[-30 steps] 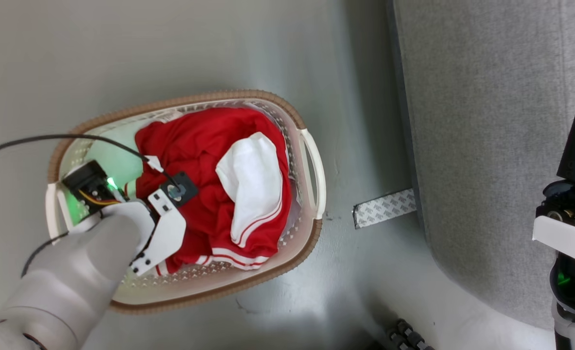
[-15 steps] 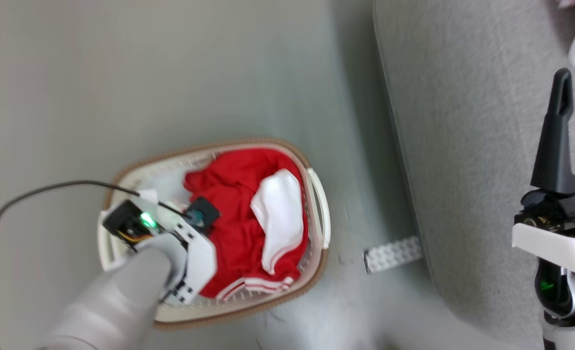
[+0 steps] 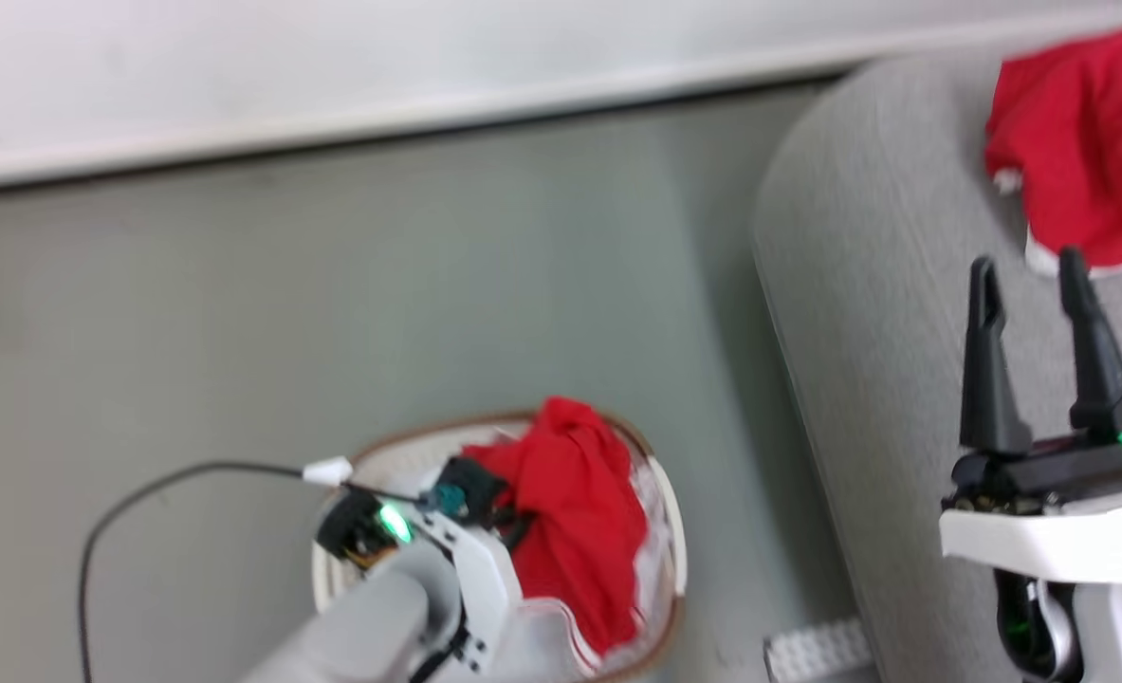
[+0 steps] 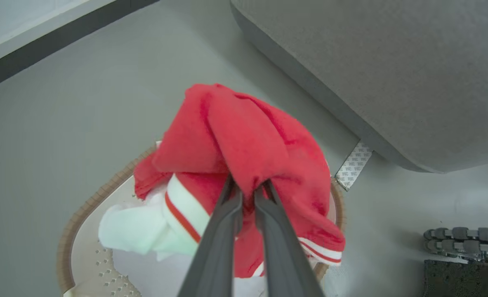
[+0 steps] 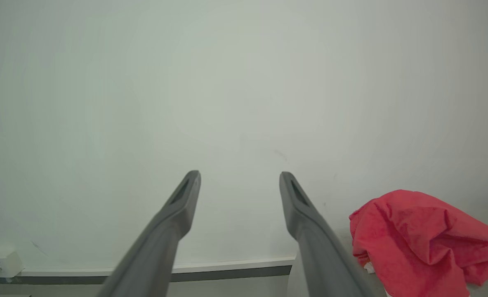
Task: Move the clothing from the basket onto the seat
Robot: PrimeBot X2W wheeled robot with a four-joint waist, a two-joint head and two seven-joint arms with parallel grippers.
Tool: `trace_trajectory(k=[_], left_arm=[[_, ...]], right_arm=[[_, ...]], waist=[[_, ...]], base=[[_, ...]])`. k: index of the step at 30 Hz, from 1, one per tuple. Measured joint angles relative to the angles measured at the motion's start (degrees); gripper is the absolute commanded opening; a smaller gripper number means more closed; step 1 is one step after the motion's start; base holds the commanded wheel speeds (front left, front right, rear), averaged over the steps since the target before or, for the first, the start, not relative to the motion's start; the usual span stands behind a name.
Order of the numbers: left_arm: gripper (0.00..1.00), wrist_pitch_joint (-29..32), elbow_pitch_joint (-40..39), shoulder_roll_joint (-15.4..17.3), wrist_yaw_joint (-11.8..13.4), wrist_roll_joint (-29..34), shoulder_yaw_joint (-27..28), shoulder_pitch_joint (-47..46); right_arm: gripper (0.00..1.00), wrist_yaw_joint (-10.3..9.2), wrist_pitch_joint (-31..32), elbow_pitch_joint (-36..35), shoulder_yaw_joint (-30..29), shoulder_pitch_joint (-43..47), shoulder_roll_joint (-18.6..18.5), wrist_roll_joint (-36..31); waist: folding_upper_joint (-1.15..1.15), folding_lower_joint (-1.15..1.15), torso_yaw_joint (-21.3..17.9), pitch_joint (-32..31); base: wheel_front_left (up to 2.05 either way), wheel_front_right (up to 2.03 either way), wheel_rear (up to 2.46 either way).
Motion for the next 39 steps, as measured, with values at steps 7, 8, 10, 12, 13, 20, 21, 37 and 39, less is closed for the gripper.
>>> trace_trajectory(k=[7,8,10,12,13,20,21,37,39], left_arm=[[0.0,-0.77,-3.87,-1.15,0.03,-3.21,1.94,3.94],[0.0,-0.79,-4.52,-1.14,0.05,-3.41,2.52,4.26],[0.0,-0.96,-6.03,-0.97,0.14,-4.16,3.45,4.86],[0.0,-0.97,-8.12,-0.44,0.47,-5.0,4.95,5.17],[0.0,-0.98,-9.42,0.16,0.8,-5.11,5.55,5.26],[0.0,-1.04,-20.29,3.93,2.96,-6.22,10.53,7.56],[0.0,-1.04,-21.96,4.44,3.36,-6.3,11.21,7.62],[0.0,4.43,-50.52,13.68,12.93,-6.69,16.86,5.41],[0.0,5.24,-53.48,14.26,13.76,-7.25,17.98,5.04]], right_arm=[[1.0,0.0,0.0,2.69,0.66,2.68,-0.02,-0.71],[1.0,0.0,0.0,2.9,0.8,3.08,-0.05,-0.69],[1.0,0.0,0.0,3.25,1.22,3.82,-0.11,-0.36],[1.0,0.0,0.0,3.68,1.96,4.36,-0.09,0.03],[1.0,0.0,0.0,4.02,2.3,4.54,-0.08,0.34],[1.0,0.0,0.0,5.67,4.56,5.94,-0.07,1.3],[1.0,0.0,0.0,5.75,4.75,6.05,-0.08,1.55],[1.0,0.0,0.0,7.42,10.93,7.71,-0.03,3.19],[1.0,0.0,-0.01,7.55,11.29,7.91,-0.03,3.41]], waist=[[0.0,-0.01,2.94,-8.34],[0.0,-0.01,3.37,-9.35],[0.0,-0.01,4.24,-11.06],[0.0,-0.01,5.08,-12.46],[0.0,-0.01,5.44,-13.11],[0.0,-0.01,7.0,-17.07],[0.0,-0.01,7.17,-17.5],[0.0,0.0,9.08,-20.78],[0.0,0.0,9.27,-20.87]], base=[[0.0,0.0,0.0],[0.0,0.0,0.0],[0.0,0.0,0.0],[0.0,0.0,0.0],[0.0,0.0,0.0],[0.0,0.0,0.0],[0.0,0.0,0.0],[0.0,0.0,0.0],[0.0,0.0,0.0]])
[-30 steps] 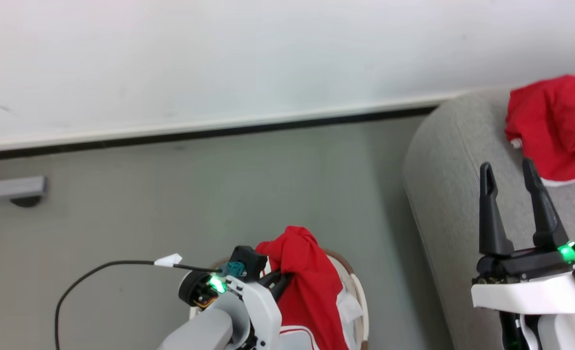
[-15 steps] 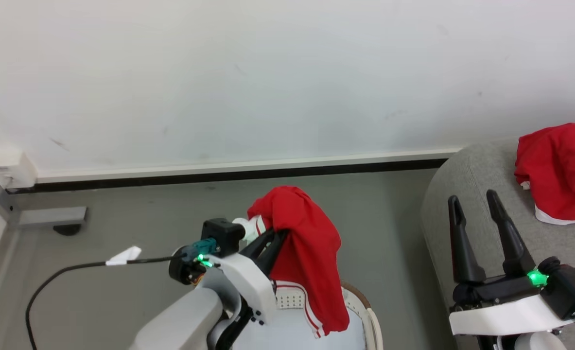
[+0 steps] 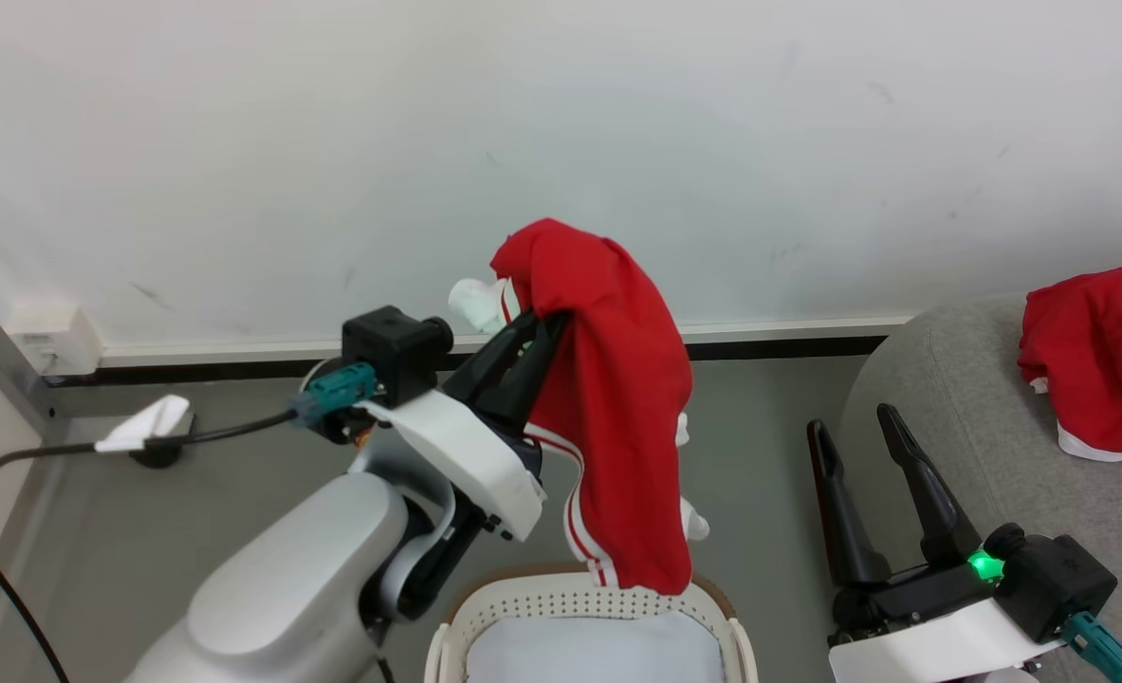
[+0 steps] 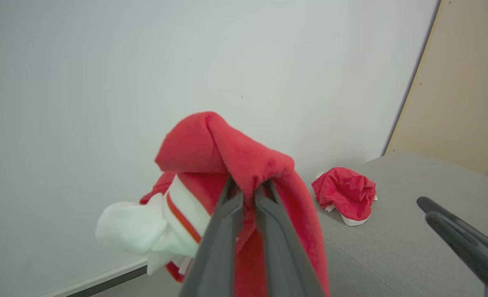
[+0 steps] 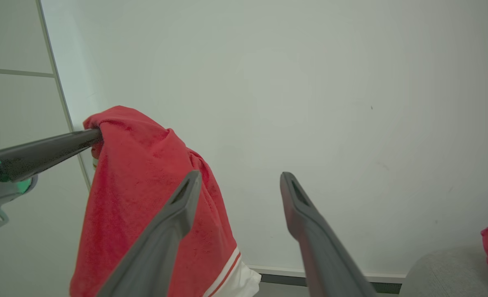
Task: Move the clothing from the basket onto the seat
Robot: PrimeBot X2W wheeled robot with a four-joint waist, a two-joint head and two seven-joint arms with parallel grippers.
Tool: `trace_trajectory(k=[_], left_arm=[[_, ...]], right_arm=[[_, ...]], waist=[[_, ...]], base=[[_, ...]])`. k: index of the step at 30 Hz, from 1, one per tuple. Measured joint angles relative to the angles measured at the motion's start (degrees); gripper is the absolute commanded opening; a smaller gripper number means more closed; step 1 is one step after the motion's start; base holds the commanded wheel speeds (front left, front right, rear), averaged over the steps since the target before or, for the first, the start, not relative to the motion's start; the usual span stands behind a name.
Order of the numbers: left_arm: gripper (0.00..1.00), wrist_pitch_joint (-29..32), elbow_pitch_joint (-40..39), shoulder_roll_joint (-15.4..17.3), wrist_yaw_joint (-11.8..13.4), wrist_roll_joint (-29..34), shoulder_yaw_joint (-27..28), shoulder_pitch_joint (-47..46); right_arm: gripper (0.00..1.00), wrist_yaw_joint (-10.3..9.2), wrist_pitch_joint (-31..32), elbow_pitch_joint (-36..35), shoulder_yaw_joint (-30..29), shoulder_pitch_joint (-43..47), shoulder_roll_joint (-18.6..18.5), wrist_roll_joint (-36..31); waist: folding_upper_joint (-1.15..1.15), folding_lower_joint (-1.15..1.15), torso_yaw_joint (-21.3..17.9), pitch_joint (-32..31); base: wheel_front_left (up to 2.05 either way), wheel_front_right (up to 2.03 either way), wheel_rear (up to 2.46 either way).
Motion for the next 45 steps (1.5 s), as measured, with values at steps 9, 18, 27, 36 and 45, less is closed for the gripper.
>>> trace_trajectory(k=[9,18,27,36,45], left_arm=[[0.0,2.18,-5.38,1.68,1.99,-2.04,1.85,-0.41],[0.0,2.23,-4.76,1.6,2.13,-2.88,2.16,-0.52],[0.0,2.29,-1.88,0.58,1.52,-3.36,1.92,-1.07],[0.0,2.14,-0.4,-1.29,0.83,-3.36,0.13,-1.19],[0.0,2.3,-0.49,-5.54,-0.09,-3.18,-3.92,-0.15]], right_arm=[[1.0,0.0,0.01,0.09,1.52,0.09,0.0,0.03],[1.0,0.0,0.01,0.7,4.76,-0.18,-0.86,0.33],[1.0,0.0,0.01,2.52,11.55,-1.76,-2.6,0.79],[1.0,0.0,0.13,9.87,16.68,-5.3,-2.04,1.99],[1.0,0.0,1.1,21.13,17.75,-9.16,-0.71,2.59]], waist=[[0.0,0.0,0.77,0.19],[0.0,0.01,0.94,0.51],[0.0,0.01,1.17,0.71],[0.0,0.01,2.05,0.27],[0.0,0.01,6.25,-0.66]], base=[[0.0,0.0,0.0],[0.0,0.0,0.0],[0.0,0.0,0.0],[0.0,0.0,0.0],[0.0,0.0,0.0]])
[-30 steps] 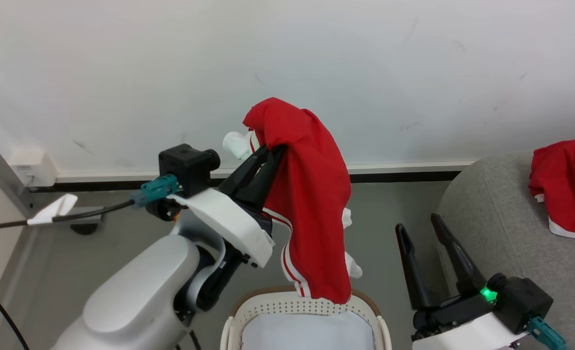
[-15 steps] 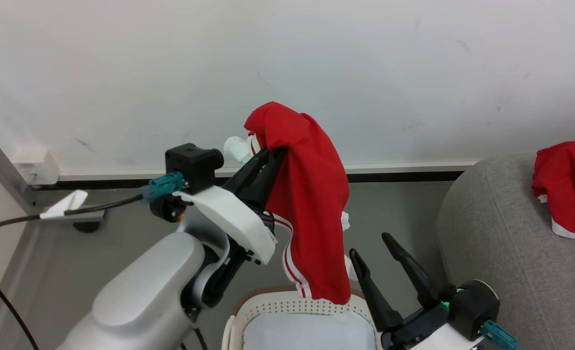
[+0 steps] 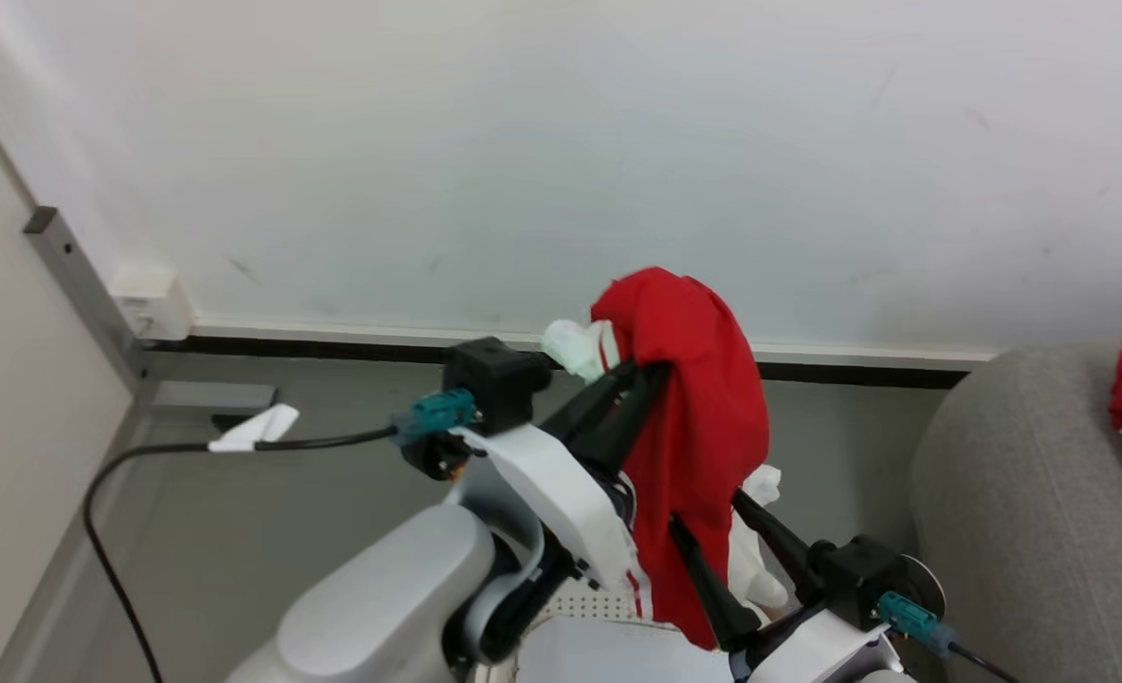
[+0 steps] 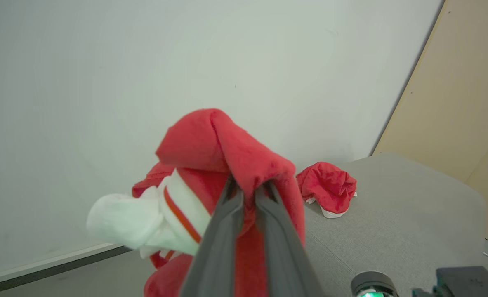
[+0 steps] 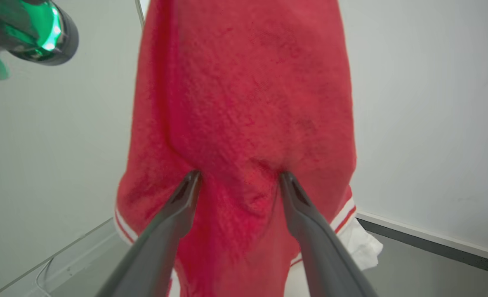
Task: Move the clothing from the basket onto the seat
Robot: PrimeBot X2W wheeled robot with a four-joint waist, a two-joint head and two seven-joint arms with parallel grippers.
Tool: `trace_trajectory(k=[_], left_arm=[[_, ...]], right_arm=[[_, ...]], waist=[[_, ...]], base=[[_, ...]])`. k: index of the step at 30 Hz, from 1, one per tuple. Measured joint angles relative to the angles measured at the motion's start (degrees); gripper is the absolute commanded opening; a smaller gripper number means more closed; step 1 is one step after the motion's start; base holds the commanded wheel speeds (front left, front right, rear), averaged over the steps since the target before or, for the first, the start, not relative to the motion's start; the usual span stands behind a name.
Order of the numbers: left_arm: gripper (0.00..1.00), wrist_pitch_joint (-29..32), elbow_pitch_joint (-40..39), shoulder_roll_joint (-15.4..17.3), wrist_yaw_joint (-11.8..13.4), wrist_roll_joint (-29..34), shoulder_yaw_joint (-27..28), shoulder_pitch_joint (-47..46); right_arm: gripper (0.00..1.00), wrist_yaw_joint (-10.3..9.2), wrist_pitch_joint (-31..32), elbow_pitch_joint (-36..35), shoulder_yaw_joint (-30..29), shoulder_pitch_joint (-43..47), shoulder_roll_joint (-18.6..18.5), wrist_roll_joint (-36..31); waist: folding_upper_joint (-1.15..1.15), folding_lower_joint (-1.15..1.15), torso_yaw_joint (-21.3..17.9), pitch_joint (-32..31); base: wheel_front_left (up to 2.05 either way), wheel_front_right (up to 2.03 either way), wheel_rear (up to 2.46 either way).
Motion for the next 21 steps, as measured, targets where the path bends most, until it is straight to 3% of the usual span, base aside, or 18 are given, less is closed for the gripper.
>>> trace_trajectory(k=[10,11,12,13,21], left_arm=[[0.0,1.8,-0.6,-2.67,-1.56,0.18,-4.58,2.06],[0.0,1.85,-0.64,-2.74,-1.56,0.18,-4.77,2.2],[0.0,1.88,-0.64,-2.75,-1.57,0.18,-4.97,2.34],[0.0,1.93,-0.64,-2.72,-1.57,0.18,-5.09,2.43],[0.0,1.89,-0.32,-2.26,-1.3,-0.02,-4.72,2.63]], right_arm=[[1.0,0.0,-0.83,7.01,-4.28,-3.86,0.43,-0.51],[0.76,0.0,-0.85,7.12,-4.57,-4.03,0.45,-0.53],[0.34,0.0,-0.85,7.12,-4.82,-4.06,0.46,-0.54],[0.0,0.0,-0.85,6.95,-5.1,-4.07,0.47,-0.54],[0.0,0.0,-1.01,5.09,-6.27,-3.71,0.56,-0.87]], waist=[[0.0,0.0,5.96,-1.76],[0.0,0.0,6.3,-1.91],[0.0,0.0,6.58,-2.03],[0.0,0.0,6.83,-2.14],[0.0,0.0,7.62,-2.38]], base=[[0.0,0.0,0.0],[0.0,0.0,0.0],[0.0,0.0,0.0],[0.0,0.0,0.0],[0.0,0.0,0.0]])
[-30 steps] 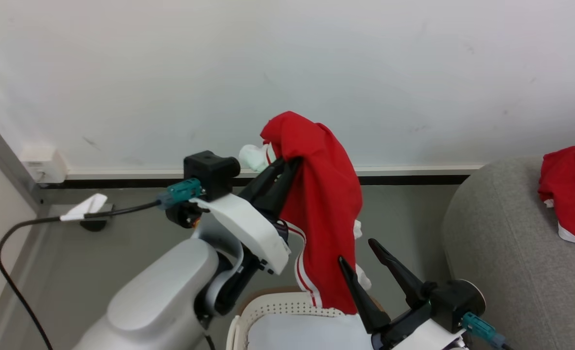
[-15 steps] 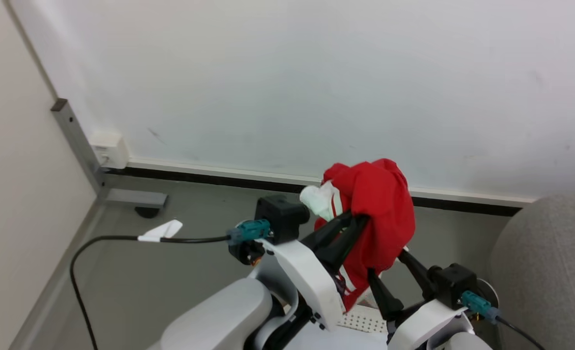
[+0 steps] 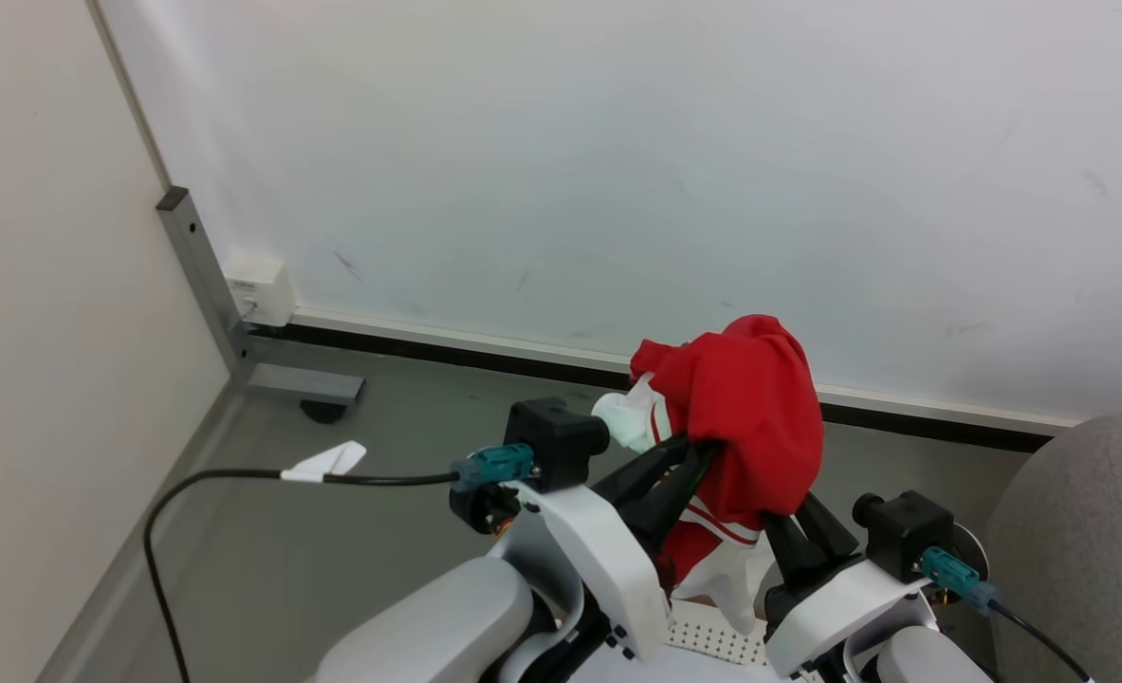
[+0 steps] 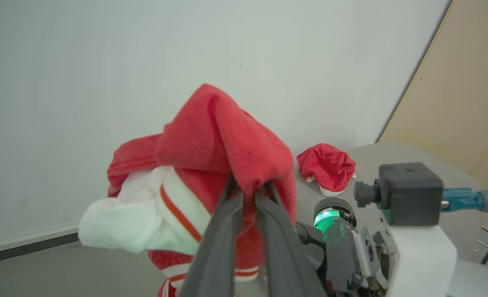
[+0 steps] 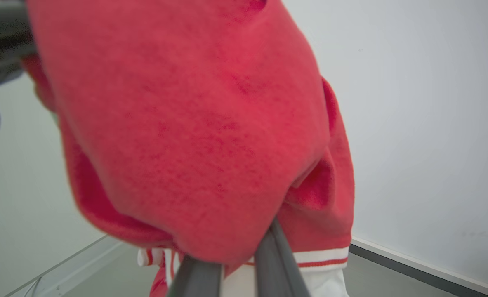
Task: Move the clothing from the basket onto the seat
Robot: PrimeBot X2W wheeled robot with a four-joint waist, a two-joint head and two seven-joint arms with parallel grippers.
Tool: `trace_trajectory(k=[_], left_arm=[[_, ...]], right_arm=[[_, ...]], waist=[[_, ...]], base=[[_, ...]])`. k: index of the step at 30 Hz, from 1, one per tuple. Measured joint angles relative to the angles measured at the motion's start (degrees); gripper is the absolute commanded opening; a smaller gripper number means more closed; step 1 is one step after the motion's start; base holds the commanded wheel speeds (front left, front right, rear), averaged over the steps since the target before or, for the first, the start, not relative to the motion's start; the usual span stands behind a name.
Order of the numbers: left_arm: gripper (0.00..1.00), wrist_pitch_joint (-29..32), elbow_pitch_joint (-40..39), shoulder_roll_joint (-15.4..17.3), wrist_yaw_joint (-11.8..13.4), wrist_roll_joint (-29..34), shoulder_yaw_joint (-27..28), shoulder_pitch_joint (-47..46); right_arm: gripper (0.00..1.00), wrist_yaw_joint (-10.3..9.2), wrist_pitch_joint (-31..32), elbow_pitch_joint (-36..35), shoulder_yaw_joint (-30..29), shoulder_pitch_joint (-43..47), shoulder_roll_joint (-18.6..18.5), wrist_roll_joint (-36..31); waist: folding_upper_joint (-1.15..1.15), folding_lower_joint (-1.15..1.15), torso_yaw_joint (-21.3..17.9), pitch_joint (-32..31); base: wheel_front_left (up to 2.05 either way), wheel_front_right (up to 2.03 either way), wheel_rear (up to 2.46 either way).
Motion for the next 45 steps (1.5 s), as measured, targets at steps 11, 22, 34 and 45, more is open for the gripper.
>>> trace_trajectory(k=[11,22,34,45], left_arm=[[0.0,-1.09,1.37,0.71,-0.1,-0.25,0.65,0.03],[0.3,-2.05,1.98,1.13,-0.19,-0.36,0.65,0.35],[1.0,-3.66,1.65,2.82,0.52,-0.03,0.93,0.91],[1.0,-6.2,0.93,4.71,1.09,1.08,0.88,2.25]], right_arm=[[0.0,0.0,0.0,-1.54,0.22,0.63,-0.52,0.42],[0.0,0.0,0.0,-4.04,-1.35,1.24,-1.7,0.63],[0.0,0.0,-0.01,-6.88,-6.2,1.15,-2.87,-0.47],[0.0,0.0,0.03,-10.28,-12.63,1.3,-5.76,-2.43]], waist=[[0.0,0.0,-1.09,0.4],[0.0,0.0,-3.16,0.87],[0.0,0.0,-9.7,1.96],[0.0,0.0,-18.45,3.46]], base=[[0.0,0.0,0.0],[0.0,0.0,0.0],[0.0,0.0,0.0],[0.0,0.0,0.0]])
